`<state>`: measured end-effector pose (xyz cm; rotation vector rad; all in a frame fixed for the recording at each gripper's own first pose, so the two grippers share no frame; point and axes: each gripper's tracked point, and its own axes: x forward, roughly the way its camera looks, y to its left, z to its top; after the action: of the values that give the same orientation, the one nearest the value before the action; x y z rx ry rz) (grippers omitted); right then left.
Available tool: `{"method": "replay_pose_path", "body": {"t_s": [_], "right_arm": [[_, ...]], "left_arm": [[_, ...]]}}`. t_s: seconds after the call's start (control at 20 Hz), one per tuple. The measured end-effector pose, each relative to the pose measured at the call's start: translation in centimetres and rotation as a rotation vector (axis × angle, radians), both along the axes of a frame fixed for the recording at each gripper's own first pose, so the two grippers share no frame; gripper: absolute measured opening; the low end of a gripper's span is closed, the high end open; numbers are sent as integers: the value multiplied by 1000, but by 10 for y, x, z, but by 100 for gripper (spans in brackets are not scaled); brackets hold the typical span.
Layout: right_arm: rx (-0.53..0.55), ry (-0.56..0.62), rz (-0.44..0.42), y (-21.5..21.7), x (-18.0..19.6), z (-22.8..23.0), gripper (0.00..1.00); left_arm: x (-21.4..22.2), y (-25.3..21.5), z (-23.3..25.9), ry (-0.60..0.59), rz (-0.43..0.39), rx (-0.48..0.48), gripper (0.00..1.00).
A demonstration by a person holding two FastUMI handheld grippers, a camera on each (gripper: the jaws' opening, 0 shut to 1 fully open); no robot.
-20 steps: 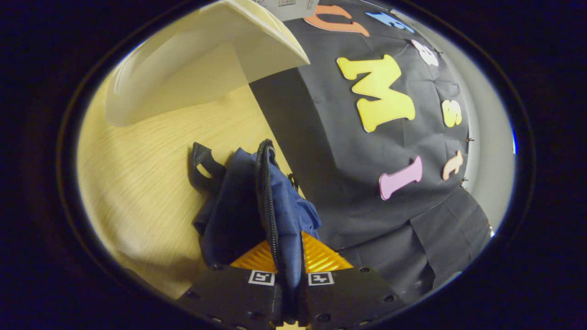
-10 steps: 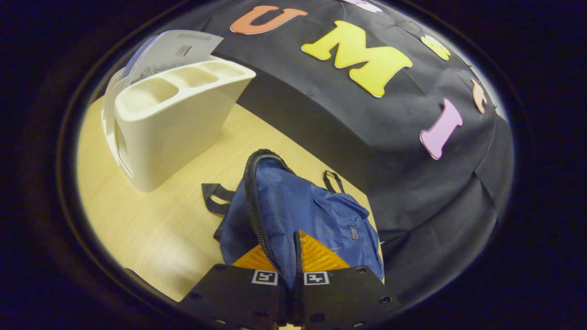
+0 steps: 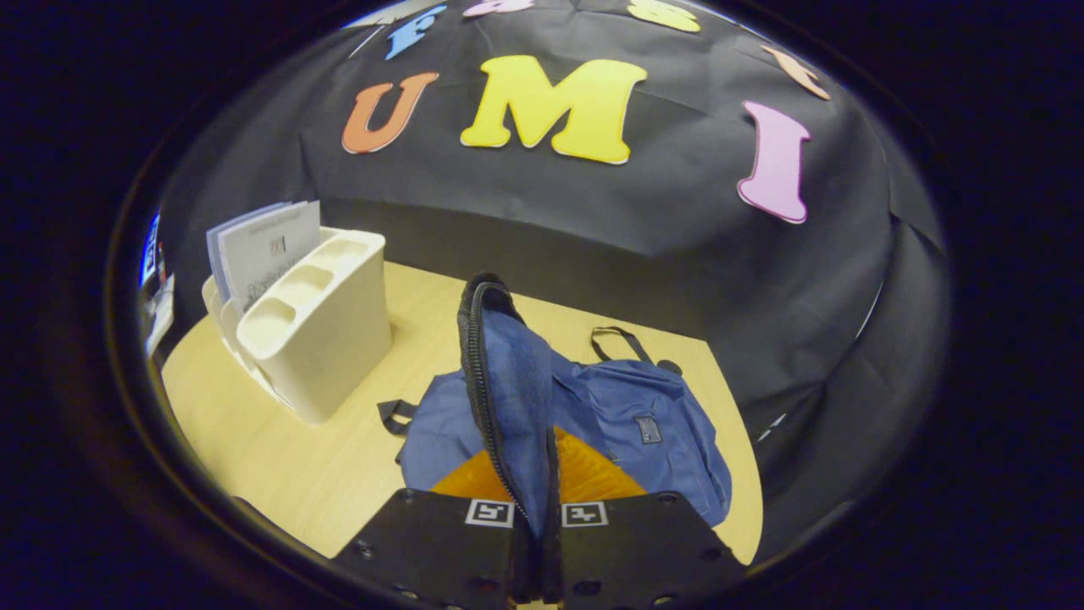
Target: Open the schoolbag, grab two books from the bookshelf and put them into the schoolbag.
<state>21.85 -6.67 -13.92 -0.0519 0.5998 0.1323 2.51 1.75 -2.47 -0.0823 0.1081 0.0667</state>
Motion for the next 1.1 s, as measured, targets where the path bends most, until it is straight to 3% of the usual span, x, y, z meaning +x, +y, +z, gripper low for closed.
{"method": "replay_pose_path", "body": {"t_s": [0.25, 0.45, 0.6, 0.9, 1.1], "right_arm": [[123, -32, -8, -41, -2, 0, 6], [179, -69, -4, -57, -7, 2, 2], [209, -89, 3, -66, -11, 0, 6], [190, -120, 47, -75, -19, -4, 6], [185, -137, 80, -75, -24, -7, 6]], "left_arm": [[39, -3, 34, 13, 6, -28, 99], [88, -34, 60, 82, -93, 27, 95], [126, -55, 78, 123, -135, 85, 95], [202, -71, 82, 287, -156, 130, 95], [242, -81, 73, 419, -183, 112, 95]]}}
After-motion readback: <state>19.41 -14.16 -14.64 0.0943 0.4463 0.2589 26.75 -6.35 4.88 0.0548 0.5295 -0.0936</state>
